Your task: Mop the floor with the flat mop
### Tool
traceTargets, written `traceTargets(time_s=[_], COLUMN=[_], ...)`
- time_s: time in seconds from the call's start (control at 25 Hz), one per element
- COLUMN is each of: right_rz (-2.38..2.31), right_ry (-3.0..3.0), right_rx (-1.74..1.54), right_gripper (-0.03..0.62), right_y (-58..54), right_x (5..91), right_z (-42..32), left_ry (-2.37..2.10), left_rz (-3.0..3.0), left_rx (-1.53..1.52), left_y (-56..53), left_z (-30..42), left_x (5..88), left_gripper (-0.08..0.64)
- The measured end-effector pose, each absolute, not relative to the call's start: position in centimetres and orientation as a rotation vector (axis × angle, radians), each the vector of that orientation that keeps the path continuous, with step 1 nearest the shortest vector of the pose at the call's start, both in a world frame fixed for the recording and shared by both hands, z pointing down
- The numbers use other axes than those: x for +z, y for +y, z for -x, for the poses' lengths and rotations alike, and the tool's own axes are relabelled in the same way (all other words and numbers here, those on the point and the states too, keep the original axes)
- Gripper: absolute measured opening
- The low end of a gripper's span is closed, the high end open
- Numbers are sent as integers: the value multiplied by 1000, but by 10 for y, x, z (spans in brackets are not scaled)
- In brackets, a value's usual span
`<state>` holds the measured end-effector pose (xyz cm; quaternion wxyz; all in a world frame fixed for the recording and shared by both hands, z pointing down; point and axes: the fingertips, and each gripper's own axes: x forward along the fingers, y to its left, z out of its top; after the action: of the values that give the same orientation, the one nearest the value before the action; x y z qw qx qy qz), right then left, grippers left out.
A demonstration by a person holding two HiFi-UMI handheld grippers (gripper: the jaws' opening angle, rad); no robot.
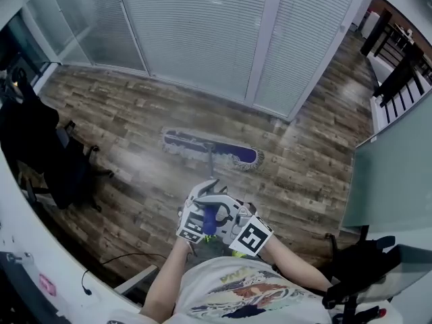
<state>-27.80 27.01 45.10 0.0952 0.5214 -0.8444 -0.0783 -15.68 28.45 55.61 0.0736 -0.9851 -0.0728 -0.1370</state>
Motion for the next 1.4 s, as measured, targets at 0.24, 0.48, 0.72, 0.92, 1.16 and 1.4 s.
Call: traceTargets(time_s=[0.24, 0.48, 0.72, 0.92, 1.16, 1.4], right_rz=[-1513, -1457, -1397, -1364, -1388, -1398], right_ry=[-2575, -2650, -2706, -2737, -2693, -2665], right_rx=[-243, -281, -172, -134, -108, -126], right_gripper=[143, 144, 167, 173, 178, 178], right_y=[360, 431, 435, 410, 334, 233], right_x=[448, 441, 462, 461, 464, 452], right_z=[309, 335, 328, 316, 288, 264], left_ry=[-139, -73, -113, -135, -174, -216], left_rz=[2936, 2930, 2906, 2900, 2906, 2936], left_rx=[-460, -486, -480, -462, -455, -439], left_y=[366, 434, 436, 412, 339, 244], left_z=[191, 219, 211, 197, 170, 144], left_x=[563, 562, 572, 567, 570, 558], left_gripper=[110, 110, 110, 110, 110, 110])
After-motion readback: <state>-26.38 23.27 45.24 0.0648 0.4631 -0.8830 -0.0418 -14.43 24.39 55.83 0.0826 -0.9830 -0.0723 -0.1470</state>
